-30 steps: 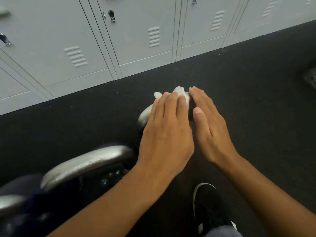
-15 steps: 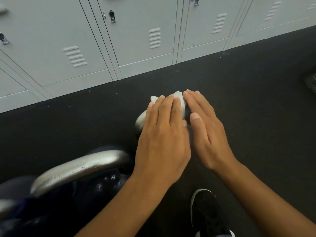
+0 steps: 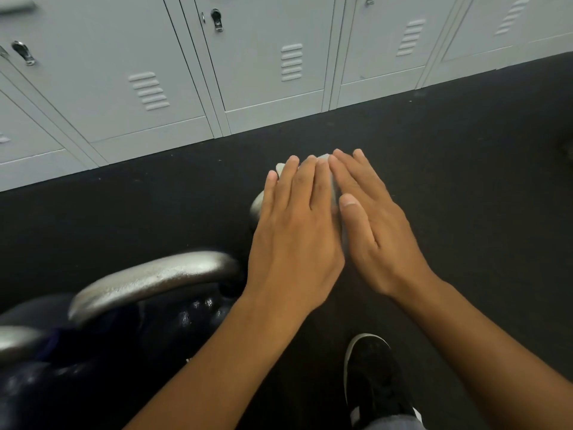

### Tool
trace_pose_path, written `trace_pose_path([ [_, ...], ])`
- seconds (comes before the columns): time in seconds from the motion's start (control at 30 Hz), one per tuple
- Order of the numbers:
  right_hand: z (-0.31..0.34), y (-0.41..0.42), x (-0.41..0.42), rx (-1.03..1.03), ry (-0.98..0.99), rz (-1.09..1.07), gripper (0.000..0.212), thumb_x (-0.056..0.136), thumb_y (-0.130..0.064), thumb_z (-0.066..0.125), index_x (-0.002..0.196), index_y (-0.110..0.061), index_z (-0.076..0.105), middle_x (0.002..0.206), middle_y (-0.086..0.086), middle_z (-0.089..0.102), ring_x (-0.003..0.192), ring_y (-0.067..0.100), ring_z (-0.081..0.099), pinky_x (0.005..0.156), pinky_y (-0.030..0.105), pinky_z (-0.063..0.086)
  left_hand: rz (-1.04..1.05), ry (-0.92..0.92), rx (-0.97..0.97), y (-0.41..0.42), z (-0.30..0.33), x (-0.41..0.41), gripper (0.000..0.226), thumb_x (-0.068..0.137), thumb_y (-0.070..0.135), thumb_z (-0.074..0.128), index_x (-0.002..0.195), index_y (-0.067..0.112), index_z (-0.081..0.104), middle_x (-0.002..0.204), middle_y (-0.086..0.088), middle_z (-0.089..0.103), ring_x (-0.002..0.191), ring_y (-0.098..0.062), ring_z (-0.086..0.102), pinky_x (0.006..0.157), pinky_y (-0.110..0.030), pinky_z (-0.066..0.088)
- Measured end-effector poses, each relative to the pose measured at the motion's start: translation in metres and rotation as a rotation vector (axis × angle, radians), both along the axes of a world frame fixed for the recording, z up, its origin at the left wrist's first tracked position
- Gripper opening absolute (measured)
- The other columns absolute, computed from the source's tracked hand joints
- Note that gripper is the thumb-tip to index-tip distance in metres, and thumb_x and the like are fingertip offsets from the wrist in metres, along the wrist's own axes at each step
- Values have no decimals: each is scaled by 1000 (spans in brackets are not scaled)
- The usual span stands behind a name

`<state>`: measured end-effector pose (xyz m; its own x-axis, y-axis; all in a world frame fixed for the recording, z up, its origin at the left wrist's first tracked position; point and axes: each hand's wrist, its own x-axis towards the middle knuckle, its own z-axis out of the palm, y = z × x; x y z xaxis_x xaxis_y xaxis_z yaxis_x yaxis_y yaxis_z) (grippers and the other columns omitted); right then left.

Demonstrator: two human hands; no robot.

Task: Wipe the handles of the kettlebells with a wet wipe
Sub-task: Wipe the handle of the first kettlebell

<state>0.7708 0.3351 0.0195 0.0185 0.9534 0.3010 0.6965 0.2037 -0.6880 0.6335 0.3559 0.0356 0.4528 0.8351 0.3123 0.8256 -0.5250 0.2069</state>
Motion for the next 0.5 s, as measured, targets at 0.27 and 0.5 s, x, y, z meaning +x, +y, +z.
trace_pose_path([
  [0.27, -4, 0, -2, -4, 50, -55, 63, 107, -38, 18, 160, -13, 38, 167, -4, 34, 158, 4, 17, 123, 11, 11, 107, -97, -14, -18, -6, -6, 61, 103, 30, 22, 159, 4, 27, 165, -15, 32, 156, -33, 24, 128, -51, 19],
  [0.5, -7, 1, 1, 8, -14, -21, 61, 108, -36, 17, 162, -14, 35, 169, -3, 31, 159, 5, 15, 127, 18, 11, 56, 52, -3, 3, -3, 3, 68, 103, 42, 17, 159, 5, 25, 163, -16, 34, 155, -34, 24, 128, -51, 17],
])
